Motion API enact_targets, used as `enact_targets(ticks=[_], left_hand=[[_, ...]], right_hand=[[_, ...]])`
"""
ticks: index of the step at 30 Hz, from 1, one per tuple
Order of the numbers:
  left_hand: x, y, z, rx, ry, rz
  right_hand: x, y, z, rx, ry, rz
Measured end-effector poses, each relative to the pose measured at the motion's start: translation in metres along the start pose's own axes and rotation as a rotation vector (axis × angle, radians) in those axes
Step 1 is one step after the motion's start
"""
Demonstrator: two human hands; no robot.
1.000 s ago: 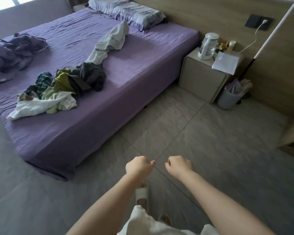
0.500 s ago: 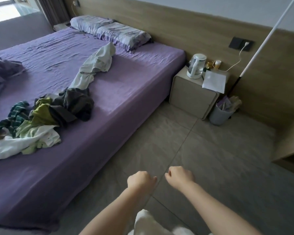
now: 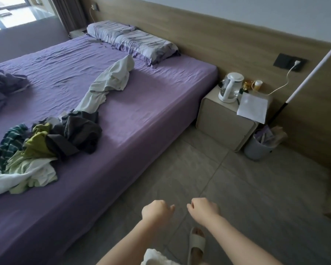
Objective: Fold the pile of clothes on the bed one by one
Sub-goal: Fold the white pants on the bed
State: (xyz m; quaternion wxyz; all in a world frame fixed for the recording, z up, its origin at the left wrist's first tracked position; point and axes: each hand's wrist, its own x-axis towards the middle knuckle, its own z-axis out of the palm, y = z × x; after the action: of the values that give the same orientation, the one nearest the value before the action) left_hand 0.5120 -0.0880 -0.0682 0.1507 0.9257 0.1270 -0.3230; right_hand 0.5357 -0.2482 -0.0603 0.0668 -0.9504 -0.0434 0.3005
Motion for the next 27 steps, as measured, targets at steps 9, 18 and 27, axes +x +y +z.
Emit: enact_targets(ticks=[9, 18, 27], left_hand=[[0.053, 0.077, -0.031, -0.073, 0.036, -0.072], [0.098, 0.096, -0.063, -0.109, 0.057, -0.163], [0.182, 0.082, -0.122, -0.105, 0.05, -0.127]], right_hand=[[0.088, 0.051, -0.064, -0.04, -0.027, -0.105], [0.15, 0.055, -0.1, -0.048, -0.084, -0.149], [0.227, 0.021, -0.153, -0.064, -0.051, -0.132]])
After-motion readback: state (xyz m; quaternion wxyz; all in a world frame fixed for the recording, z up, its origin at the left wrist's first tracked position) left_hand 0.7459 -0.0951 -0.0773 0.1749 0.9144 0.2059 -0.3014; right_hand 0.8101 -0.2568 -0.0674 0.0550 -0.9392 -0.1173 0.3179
